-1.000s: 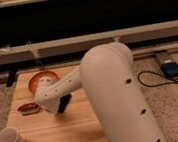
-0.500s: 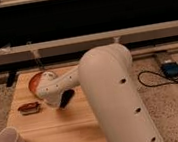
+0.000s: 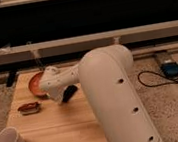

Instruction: Push the eraser across the table

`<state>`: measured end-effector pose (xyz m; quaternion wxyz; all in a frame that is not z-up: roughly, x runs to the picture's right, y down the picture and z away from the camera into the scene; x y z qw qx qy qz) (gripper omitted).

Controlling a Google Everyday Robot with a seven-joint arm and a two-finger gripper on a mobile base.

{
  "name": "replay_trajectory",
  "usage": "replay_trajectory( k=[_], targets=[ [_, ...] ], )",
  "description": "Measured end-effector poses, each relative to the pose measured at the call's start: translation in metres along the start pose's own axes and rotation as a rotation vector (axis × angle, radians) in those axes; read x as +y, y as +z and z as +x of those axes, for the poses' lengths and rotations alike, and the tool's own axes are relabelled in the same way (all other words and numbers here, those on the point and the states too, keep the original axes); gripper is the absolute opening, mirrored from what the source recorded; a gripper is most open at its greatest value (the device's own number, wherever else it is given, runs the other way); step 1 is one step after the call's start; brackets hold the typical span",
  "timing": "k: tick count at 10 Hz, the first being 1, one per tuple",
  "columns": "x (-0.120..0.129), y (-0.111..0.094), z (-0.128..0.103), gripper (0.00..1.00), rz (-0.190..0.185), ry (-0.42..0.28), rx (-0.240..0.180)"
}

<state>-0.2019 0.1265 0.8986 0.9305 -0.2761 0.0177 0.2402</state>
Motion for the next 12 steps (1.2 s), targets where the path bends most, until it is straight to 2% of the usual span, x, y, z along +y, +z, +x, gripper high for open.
replay_trajectory(
  k=[5, 12],
  targets=[
    [-0.042, 0.001, 0.001, 0.0, 0.006, 0.028, 0.003],
    [-0.095, 0.007, 0.021, 0.0, 0.012, 0.064, 0.038]
  ],
)
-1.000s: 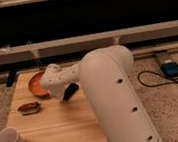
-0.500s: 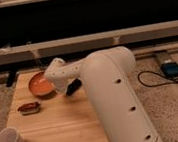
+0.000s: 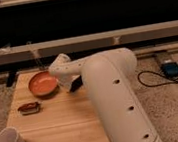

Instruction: Push the eraser across the table

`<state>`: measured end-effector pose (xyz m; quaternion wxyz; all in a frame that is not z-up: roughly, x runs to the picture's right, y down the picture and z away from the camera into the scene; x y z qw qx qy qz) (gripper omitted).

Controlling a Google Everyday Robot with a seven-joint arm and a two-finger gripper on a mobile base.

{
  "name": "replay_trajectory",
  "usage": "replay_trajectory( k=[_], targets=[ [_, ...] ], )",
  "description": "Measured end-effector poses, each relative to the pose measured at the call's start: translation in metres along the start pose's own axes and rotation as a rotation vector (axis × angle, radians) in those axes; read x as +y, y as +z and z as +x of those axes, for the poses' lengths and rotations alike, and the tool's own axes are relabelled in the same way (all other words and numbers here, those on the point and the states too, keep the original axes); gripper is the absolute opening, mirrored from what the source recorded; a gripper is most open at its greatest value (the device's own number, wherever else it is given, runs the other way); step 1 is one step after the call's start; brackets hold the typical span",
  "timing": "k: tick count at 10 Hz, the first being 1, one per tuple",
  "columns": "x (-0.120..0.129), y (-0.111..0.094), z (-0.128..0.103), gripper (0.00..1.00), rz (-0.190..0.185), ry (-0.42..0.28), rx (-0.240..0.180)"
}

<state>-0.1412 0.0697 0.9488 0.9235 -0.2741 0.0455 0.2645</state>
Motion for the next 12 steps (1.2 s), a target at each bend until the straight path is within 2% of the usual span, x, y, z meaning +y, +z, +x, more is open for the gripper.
replay_trajectory(
  k=[8, 12],
  targets=[
    [-0.053, 0.001, 0.014, 0.0, 0.03, 0.038, 0.062],
    [-0.067, -0.001, 0.022, 0.0, 0.042, 0.058, 0.097]
  ],
)
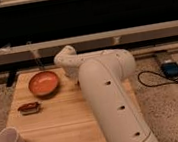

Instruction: Push the eraser across the table

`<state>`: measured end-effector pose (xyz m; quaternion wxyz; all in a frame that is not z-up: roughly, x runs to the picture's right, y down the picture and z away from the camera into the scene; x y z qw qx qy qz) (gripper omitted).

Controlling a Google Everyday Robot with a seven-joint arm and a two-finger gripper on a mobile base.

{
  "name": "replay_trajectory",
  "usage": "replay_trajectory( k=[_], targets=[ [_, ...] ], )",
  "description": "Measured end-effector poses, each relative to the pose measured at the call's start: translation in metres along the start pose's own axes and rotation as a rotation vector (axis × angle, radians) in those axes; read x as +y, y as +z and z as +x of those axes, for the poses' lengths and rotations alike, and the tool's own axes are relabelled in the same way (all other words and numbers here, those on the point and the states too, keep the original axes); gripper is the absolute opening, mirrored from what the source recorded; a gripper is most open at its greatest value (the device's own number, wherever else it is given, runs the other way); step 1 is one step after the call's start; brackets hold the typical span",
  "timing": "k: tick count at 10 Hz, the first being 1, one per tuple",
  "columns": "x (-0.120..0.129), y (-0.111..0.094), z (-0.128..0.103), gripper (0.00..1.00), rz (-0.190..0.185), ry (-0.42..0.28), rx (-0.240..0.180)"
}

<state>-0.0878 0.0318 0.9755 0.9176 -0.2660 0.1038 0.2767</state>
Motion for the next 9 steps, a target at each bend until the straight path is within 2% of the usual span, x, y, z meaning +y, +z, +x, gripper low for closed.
replay_trajectory(
  k=[3, 6, 7, 8, 9],
  targets=[
    [-0.002, -0.002, 0.01, 0.0, 0.012, 0.003, 0.012],
    [0.0, -0.036, 0.017, 0.01, 0.019, -0.005, -0.041],
    [-0.001, -0.046, 0.019, 0.04, 0.022, -0.007, -0.055],
    [-0.001, -0.058, 0.021, 0.12, 0.022, -0.012, -0.071],
    [0.002, -0.069, 0.023, 0.25, 0.02, -0.03, -0.095]
  ],
)
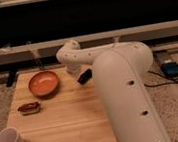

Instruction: Push the eraser across the table

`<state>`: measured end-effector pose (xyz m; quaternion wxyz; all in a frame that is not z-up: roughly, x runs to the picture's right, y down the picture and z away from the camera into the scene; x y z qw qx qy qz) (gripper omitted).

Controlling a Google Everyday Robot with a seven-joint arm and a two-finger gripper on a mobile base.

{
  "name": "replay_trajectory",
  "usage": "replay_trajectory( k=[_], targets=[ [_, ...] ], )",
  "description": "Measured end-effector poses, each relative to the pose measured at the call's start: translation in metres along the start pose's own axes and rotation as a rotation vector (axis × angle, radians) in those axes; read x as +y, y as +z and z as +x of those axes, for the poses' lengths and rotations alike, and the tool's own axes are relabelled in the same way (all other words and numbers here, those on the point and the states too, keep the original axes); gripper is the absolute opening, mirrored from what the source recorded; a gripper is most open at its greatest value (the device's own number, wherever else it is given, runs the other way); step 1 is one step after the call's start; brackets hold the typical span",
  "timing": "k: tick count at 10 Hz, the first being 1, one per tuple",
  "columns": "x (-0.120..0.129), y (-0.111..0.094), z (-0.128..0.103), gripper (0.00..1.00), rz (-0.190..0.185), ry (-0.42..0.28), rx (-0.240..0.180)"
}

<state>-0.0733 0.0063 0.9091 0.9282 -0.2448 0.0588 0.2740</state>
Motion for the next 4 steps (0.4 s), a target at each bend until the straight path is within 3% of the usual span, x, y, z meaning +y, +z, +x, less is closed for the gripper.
replay_trajectory(
  k=[1, 4],
  targets=[
    [0.002, -0.0017, -0.0004, 0.3, -0.005, -0.003, -0.006],
    [0.0054, -0.0017, -0.0042, 0.31, -0.007, -0.01, -0.008]
  ],
)
